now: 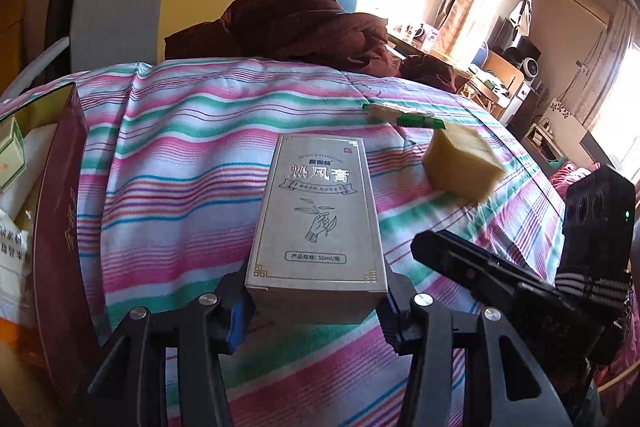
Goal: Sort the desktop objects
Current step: 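Grasp the second white medicine box with the left tool and lift it, then grasp the saltine cracker pack with the right tool while the left holds the box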
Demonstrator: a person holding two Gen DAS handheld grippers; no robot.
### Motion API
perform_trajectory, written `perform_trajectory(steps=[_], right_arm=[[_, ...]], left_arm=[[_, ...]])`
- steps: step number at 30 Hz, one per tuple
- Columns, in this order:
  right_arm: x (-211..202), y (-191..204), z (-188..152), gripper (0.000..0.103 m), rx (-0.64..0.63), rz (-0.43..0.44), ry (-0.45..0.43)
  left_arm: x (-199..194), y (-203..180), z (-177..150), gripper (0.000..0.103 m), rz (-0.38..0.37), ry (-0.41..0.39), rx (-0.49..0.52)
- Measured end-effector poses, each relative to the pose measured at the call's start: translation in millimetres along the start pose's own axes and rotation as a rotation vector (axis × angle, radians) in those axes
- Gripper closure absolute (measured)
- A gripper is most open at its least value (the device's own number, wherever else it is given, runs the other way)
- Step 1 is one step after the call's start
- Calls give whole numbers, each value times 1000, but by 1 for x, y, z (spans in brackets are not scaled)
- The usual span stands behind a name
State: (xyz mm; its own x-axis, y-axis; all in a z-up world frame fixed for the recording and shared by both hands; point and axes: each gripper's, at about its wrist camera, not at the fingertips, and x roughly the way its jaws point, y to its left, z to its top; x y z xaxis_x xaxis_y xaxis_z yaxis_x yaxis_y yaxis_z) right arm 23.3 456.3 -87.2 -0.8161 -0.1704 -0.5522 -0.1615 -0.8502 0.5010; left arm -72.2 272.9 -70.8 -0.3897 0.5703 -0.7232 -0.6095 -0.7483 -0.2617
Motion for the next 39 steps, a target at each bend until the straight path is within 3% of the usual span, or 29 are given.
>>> perform_trajectory(steps=[3,10,17,19,25,31,32,35,39], right_arm=[[1,0,0,31,1,-1,2],[-7,7,8,32,-20,-37,27],[-18,24,77,32,-197,-222,-16],[-1,20,103,32,-234,-293,31],[73,11,164,28,-334,-475,280],[133,-17,186,26,-281,-566,505],[139,-20,185,27,-279,-582,533],[150,-26,178,48,-292,-620,579],[143,-16,167,55,-339,-585,551]], left_arm=[[0,2,-4,40,-14,-10,-21],[6,1,-2,41,-62,-20,1],[9,4,-5,40,-85,-26,-13],[10,4,-6,41,-79,-25,-10],[10,7,-6,40,-98,-24,-22],[9,14,-7,40,-139,-29,-52],[9,15,-7,40,-145,-30,-57],[10,17,-7,39,-160,-32,-68],[10,16,-6,39,-163,-33,-70]])
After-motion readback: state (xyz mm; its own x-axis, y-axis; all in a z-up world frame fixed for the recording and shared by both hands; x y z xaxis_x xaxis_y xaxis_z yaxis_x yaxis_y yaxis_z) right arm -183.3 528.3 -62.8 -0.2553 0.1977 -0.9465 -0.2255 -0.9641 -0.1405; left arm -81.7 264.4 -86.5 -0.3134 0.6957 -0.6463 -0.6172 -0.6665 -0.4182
